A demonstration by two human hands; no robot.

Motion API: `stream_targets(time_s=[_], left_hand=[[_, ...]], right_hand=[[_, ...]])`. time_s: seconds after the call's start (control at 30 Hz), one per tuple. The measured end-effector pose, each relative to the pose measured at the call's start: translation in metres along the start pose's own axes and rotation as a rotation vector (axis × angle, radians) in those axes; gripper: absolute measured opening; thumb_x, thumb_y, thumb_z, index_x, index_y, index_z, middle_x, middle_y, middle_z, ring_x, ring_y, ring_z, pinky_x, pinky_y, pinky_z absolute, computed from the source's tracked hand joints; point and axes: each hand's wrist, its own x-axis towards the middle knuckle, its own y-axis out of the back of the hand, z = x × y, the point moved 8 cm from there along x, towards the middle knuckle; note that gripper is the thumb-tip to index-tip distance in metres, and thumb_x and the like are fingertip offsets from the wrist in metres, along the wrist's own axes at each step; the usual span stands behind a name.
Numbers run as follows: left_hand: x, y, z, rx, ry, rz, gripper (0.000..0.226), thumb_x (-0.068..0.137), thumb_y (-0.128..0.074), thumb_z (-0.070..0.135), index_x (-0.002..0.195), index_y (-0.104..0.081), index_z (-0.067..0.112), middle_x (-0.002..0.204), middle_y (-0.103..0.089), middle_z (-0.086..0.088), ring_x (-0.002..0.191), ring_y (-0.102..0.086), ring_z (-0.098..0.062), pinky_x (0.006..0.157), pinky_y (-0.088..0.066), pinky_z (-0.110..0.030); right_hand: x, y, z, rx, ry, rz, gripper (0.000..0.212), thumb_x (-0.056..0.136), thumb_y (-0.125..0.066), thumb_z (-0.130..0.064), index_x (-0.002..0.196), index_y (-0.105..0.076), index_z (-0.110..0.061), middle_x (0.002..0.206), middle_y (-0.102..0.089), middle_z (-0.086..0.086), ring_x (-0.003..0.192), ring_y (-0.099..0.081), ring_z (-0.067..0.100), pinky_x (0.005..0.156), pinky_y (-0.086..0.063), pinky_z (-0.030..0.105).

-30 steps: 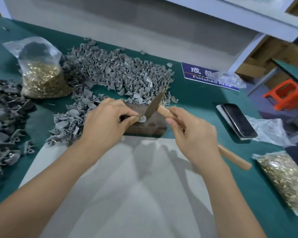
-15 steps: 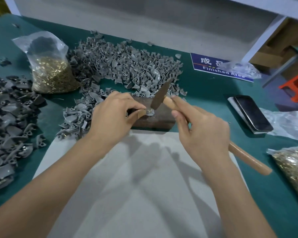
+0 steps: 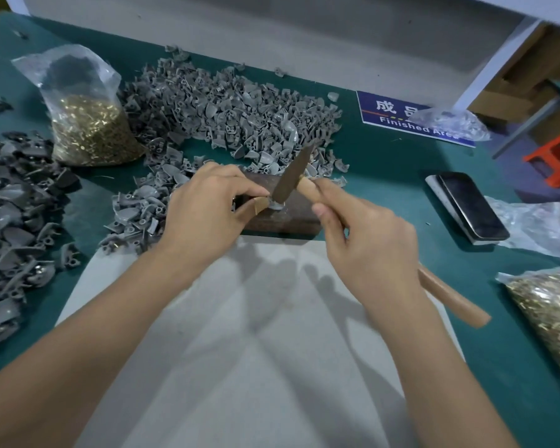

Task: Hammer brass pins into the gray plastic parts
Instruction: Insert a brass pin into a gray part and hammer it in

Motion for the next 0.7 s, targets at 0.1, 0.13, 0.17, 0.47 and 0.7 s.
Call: stream_targets(time_s=[0.1,0.13,0.17,0.47,0.7], left_hand=[[0.000,-0.001,0.000,0.001,0.002,0.000,0.012,0.092,-0.071,0.045,0.099,-0.078,0.040,0.090,-0.062,0.020,0.095,-0.051,-0.009,0.069,-0.042,-0.033],[0.001,-0.001,0.000,-0.007,0.004,-0.004,0.012,0.092,-0.070,0.046,0.099,-0.078,0.040,0.091,-0.061,0.021,0.096,-0.051,-0.009,0.070,-0.041,-0.033],[0.001,-0.001,-0.001,-0.012,0.005,-0.006,0.012,0.093,-0.070,0.046,0.099,-0.077,0.040,0.091,-0.061,0.021,0.096,-0.051,-0.009,0.070,-0.041,-0.033],[0.004,-0.002,-0.003,0.025,0.006,-0.015,0.009,0.093,-0.069,0.046,0.099,-0.076,0.042,0.091,-0.061,0.019,0.099,-0.051,-0.010,0.071,-0.038,-0.033],[0.006,-0.004,0.003,0.068,0.018,-0.079,0.009,0.095,-0.067,0.043,0.098,-0.075,0.041,0.094,-0.061,0.015,0.104,-0.053,-0.019,0.075,-0.044,-0.036]], right_hand=[[-0.001,0.008,0.002,-0.054,-0.005,0.067,0.032,0.104,-0.050,-0.039,0.134,-0.062,-0.041,0.085,-0.071,-0.003,0.068,-0.064,0.030,0.053,-0.032,0.030],[-0.002,0.015,0.004,-0.023,-0.031,0.137,0.033,0.105,-0.049,-0.039,0.135,-0.061,-0.039,0.087,-0.072,-0.004,0.069,-0.063,0.027,0.055,-0.030,0.029],[-0.002,0.020,0.006,0.017,-0.052,0.190,0.034,0.106,-0.049,-0.038,0.137,-0.061,-0.038,0.091,-0.072,-0.004,0.071,-0.062,0.024,0.057,-0.029,0.029],[-0.015,0.022,0.008,-0.013,0.001,0.129,0.034,0.105,-0.050,-0.037,0.137,-0.060,-0.041,0.084,-0.062,-0.008,0.070,-0.057,0.017,0.053,-0.035,0.029],[-0.083,0.000,0.013,0.172,0.099,-0.049,0.036,0.094,-0.072,-0.012,0.127,-0.073,-0.028,0.096,-0.068,-0.006,0.082,-0.059,0.025,0.069,-0.050,0.044]])
